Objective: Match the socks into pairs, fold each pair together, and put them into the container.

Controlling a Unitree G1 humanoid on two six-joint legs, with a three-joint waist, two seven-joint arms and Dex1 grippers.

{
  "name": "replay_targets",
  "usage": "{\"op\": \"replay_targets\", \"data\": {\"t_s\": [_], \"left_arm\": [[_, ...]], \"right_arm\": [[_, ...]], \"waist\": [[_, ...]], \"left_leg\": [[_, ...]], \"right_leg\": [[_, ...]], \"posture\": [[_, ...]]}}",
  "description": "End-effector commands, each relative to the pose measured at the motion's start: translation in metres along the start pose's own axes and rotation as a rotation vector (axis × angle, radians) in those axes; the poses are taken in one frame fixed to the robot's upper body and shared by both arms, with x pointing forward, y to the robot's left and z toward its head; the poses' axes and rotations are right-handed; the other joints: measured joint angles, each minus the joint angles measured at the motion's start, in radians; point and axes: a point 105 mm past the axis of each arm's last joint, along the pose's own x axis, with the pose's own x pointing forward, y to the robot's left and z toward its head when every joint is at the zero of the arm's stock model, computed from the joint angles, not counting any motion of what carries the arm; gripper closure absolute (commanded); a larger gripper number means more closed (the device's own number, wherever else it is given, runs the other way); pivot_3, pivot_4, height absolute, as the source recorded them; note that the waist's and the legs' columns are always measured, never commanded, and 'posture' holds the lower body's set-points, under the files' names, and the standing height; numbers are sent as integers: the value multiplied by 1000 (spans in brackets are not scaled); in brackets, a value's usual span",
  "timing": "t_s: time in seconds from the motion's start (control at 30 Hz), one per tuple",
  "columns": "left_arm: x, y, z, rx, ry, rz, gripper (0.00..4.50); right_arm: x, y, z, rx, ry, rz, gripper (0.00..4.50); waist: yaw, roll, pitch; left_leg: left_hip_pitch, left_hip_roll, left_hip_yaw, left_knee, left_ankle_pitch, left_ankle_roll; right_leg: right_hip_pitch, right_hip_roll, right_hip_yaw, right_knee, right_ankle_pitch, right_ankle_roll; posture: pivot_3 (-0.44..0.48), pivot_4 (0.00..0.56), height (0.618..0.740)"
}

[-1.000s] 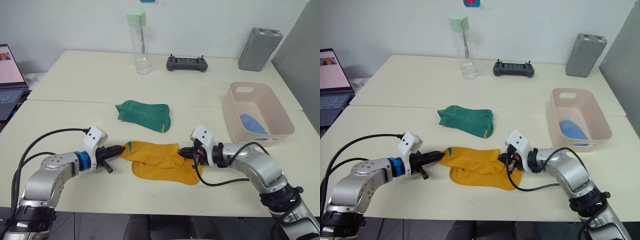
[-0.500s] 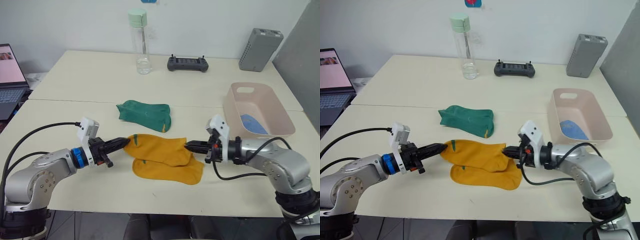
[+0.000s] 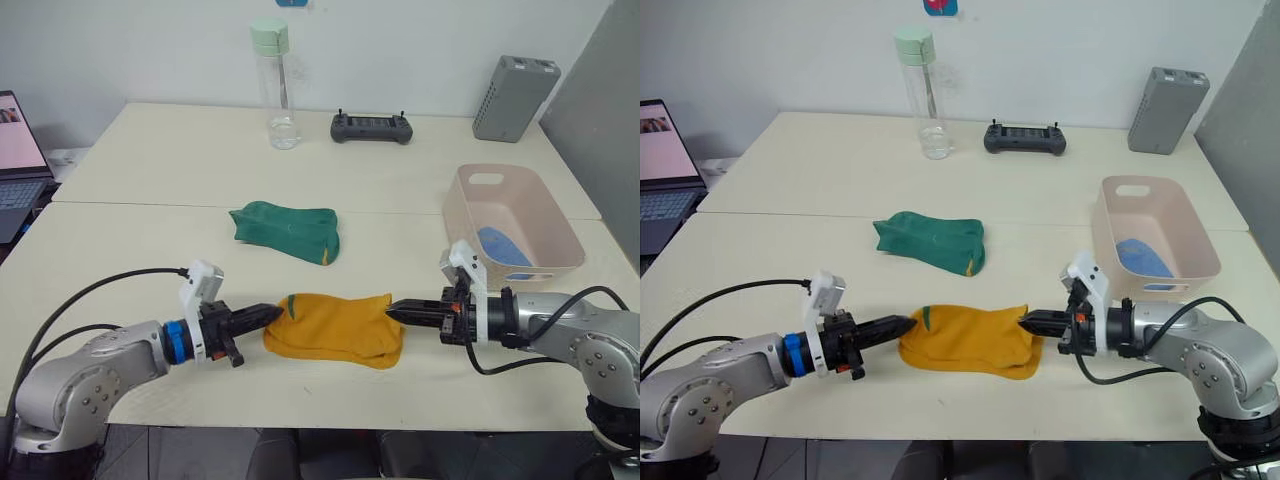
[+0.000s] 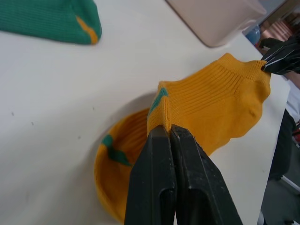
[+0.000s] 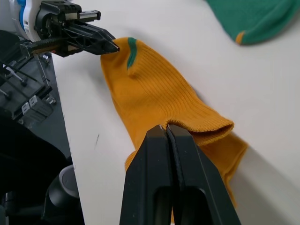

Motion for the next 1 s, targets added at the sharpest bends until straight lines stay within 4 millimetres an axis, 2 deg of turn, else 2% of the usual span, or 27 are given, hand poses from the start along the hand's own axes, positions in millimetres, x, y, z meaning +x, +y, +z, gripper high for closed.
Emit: {"op": "replay_targets", "data": {"t_s": [0.03,0.23,0.5,0.63,0.77,0.87,1.0], "left_arm": [[0,-1,6,38,-21,2,4482],[-5,8,1,45,-8,44,4482],[-14,8,8,35,-25,40,4482],[-18,0,7,40,-10,6,4482],[-19,-1,8,6,-23,5,4482],[-19,-2,8,2,-22,-1,4482],[-14,3,-4,13,21,20,4482]], "right_arm": [[1,2,2,-24,-18,-3,4500],[7,-5,-13,-5,6,-28,4500],[5,-9,-14,-2,2,-42,4500],[-1,5,-1,32,-65,38,4500],[-4,15,-1,44,-56,81,4500],[-5,13,0,63,-62,69,4500],[2,-5,-12,67,-25,-19,4500]], "waist": [[0,0,0],[0,0,0],[0,0,0],[0,0,0],[0,0,0],[0,0,0],[0,0,0]], "left_leg": [[0,0,0,0,0,0],[0,0,0,0,0,0],[0,0,0,0,0,0],[0,0,0,0,0,0],[0,0,-1,-1,0,0],[0,0,0,-1,0,0],[0,0,0,0,0,0]], "right_leg": [[0,0,0,0,0,0],[0,0,0,0,0,0],[0,0,0,0,-1,-1],[0,0,0,0,-1,-2],[0,0,-1,0,-1,-2],[0,0,0,0,-1,-2],[0,0,0,0,-2,-2]], "posture": [[0,150,740],[0,150,740],[0,150,740],[0,150,740],[0,150,740],[0,150,740],[0,150,740]]}}
